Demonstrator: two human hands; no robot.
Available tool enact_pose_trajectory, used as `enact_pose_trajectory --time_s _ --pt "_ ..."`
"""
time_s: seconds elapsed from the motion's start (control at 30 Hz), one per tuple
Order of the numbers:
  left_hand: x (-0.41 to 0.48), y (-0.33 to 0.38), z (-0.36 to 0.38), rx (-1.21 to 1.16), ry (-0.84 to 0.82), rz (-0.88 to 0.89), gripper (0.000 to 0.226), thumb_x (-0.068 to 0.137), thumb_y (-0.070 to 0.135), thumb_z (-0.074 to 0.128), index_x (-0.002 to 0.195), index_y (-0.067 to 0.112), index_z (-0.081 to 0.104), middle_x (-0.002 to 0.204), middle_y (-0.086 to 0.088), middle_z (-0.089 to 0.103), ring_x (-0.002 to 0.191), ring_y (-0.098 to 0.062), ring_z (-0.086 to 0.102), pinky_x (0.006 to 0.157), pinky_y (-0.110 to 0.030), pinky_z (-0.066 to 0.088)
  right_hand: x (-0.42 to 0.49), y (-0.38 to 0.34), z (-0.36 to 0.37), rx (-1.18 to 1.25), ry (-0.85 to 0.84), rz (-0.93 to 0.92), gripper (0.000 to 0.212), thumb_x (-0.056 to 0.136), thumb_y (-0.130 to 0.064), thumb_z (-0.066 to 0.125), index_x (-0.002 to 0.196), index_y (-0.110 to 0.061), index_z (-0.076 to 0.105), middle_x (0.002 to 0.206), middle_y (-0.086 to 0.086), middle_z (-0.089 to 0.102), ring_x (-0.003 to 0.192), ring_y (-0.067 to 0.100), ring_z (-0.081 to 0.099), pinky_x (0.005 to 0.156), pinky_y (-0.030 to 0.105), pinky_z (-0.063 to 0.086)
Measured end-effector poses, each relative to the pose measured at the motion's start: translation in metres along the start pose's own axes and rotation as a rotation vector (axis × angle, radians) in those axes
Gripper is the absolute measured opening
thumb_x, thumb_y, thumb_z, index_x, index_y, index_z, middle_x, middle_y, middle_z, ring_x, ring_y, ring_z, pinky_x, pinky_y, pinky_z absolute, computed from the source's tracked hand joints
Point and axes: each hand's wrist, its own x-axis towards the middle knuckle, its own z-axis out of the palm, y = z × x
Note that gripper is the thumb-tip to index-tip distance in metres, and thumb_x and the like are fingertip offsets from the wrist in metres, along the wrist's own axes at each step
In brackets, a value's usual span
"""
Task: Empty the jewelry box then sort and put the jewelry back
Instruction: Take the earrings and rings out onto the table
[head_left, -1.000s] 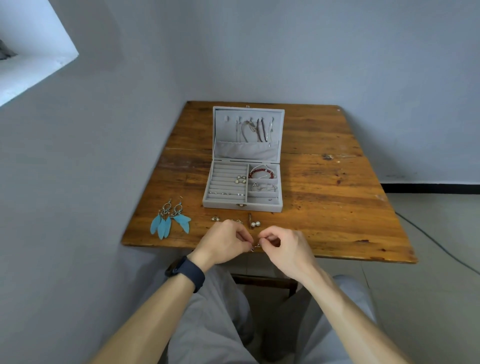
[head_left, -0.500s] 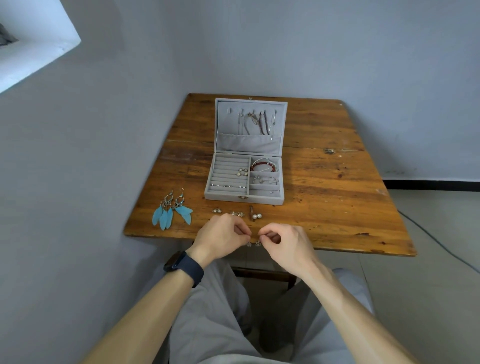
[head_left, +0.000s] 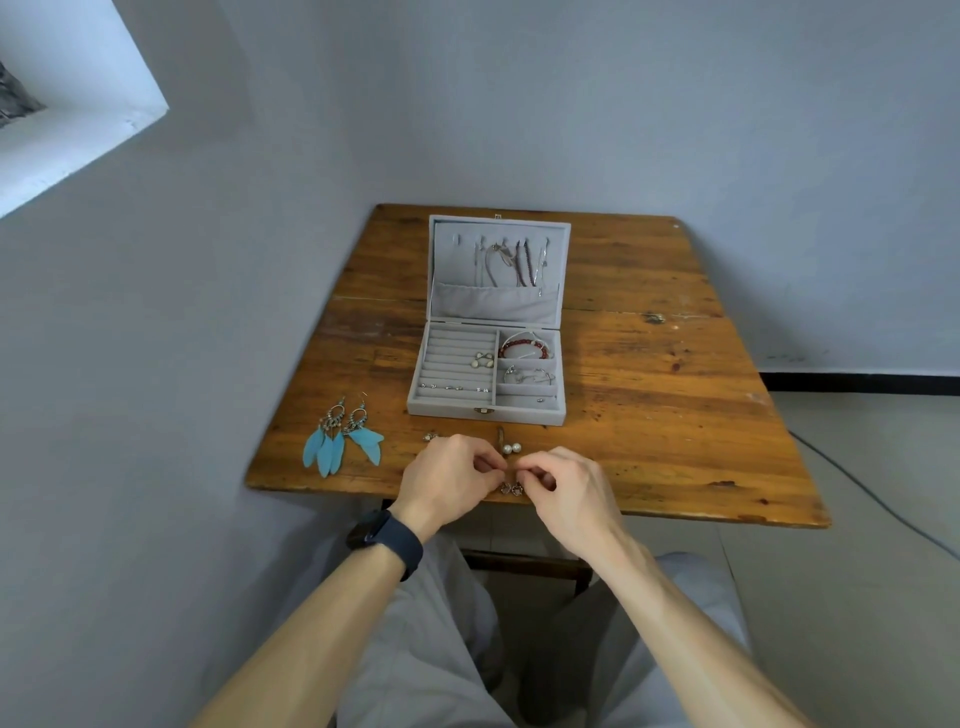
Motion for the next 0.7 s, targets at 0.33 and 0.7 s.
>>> enact_pose_trajectory --time_s 0.33,0.7 --pt "-0.001 -0.004 0.001 -0.023 0.013 0.01 0.021 0.091 0.037 0.069 0.112 0.035 0.072 0.094 0.018 0.069 0.087 0.001 0.064 0.08 -0.031 0.059 -0.006 0.011 0.006 0.025 0.067 -0.002 0.027 0.09 -0.02 0.073 0.116 -0.021 0.073 0.103 -0.009 0.064 0.082 -0.003 0.054 0.072 0.002 0.036" --pt "-0.005 -0.001 0.003 -0.003 0.073 0.033 0.019 0.093 0.038 0.067 0.11 0.031 0.073 0.095 0.015 0.069 0.087 -0.001 0.063 0.078 -0.03 0.059 -0.011 0.02 0.013 -0.026 0.107 -0.005 0.02 0.089 -0.023 0.073 0.109 -0.019 0.076 0.106 -0.008 0.06 0.098 0.007 0.052 0.082 0.009 0.033"
